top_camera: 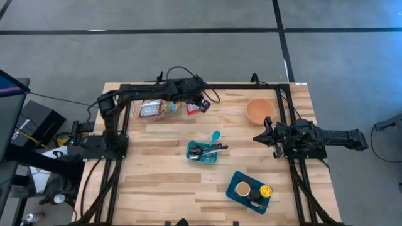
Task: Pick & Place Food Item
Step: Put the red noodle pack into the transparent bin
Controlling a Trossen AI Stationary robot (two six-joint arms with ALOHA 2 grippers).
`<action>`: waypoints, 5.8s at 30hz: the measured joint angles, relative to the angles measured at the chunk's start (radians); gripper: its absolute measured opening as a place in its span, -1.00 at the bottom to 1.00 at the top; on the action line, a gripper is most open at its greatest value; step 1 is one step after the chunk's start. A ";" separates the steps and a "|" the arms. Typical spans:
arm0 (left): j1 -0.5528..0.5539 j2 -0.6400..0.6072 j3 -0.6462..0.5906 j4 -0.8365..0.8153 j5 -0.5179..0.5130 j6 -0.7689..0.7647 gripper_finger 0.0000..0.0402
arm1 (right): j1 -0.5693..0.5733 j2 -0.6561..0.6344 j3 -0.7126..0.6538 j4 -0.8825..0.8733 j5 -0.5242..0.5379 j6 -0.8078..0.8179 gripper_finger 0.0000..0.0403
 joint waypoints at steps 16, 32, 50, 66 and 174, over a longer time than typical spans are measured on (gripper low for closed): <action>-0.008 0.098 0.000 -0.091 0.007 0.003 -1.00 | 0.000 0.000 0.000 0.000 0.000 0.000 -1.00; 0.025 0.093 0.000 -0.048 -0.040 0.102 -0.21 | 0.000 0.000 0.000 0.000 0.000 0.000 -1.00; 0.083 0.099 0.000 -0.012 0.008 0.003 0.07 | 0.000 0.000 0.000 0.000 0.000 0.000 -1.00; 0.069 0.126 -0.001 -0.062 0.019 -0.021 0.02 | 0.000 0.000 0.000 0.000 -0.001 0.000 -1.00; -0.108 -0.461 -0.001 -0.714 -0.450 -0.261 -1.00 | 0.000 0.000 0.000 0.000 0.000 0.000 -1.00</action>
